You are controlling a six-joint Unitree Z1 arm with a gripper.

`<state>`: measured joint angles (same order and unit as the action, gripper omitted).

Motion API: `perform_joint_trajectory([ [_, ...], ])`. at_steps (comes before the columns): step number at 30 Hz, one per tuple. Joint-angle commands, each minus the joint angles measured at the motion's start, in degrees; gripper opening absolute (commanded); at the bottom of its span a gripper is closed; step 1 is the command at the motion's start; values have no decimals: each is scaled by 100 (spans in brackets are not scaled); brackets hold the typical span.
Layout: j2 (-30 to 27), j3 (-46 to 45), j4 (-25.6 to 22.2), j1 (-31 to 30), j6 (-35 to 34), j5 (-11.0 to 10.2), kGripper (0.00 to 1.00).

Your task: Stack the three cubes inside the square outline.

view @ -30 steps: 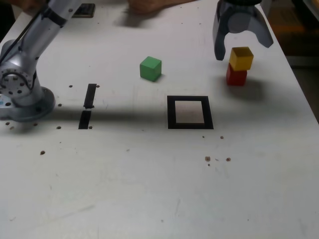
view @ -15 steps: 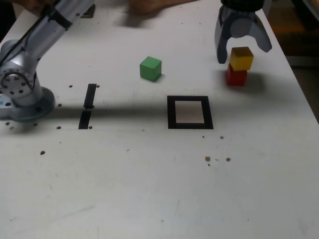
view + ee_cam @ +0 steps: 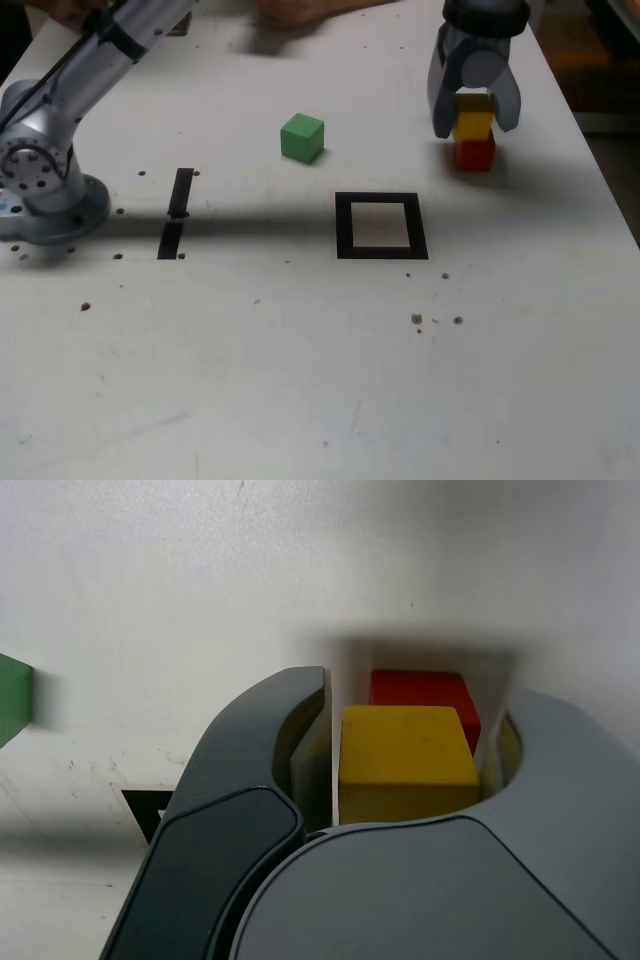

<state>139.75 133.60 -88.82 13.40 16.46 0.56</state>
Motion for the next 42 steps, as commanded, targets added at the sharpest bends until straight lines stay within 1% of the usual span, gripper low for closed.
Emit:
perform_joint_trajectory([
  [1,-156,-22,-32,-45,-2,-31,23],
  [3,-312,-80,-42,-82,-2,-98,19],
  [7,-864,-405,-83,-135,-20,-333,13],
  [11,-1528,-1047,-129,-108,-105,-555,12],
  [14,-1971,-1803,-90,-18,-182,-629,12],
  [16,-2189,-2327,13,35,-206,-614,12],
  [18,-2384,-2864,206,65,-213,-550,12],
  [21,-2606,-3597,681,75,-147,-358,12],
  [24,-2692,-4129,1257,77,75,-133,13],
  [27,-2658,-4372,1771,111,433,-20,13],
  [30,-2561,-4409,2136,233,836,-7,14],
  [33,-2447,-4452,2369,518,1221,-30,15],
  [35,-2388,-4514,2462,733,1408,-40,20],
  [36,-2360,-4546,2504,840,1496,-44,24],
  [37,-2333,-4575,2543,939,1590,-43,31],
  [41,-2243,-4654,2635,1218,1914,-41,62],
  [42,-2226,-4667,2641,1257,1971,-40,68],
])
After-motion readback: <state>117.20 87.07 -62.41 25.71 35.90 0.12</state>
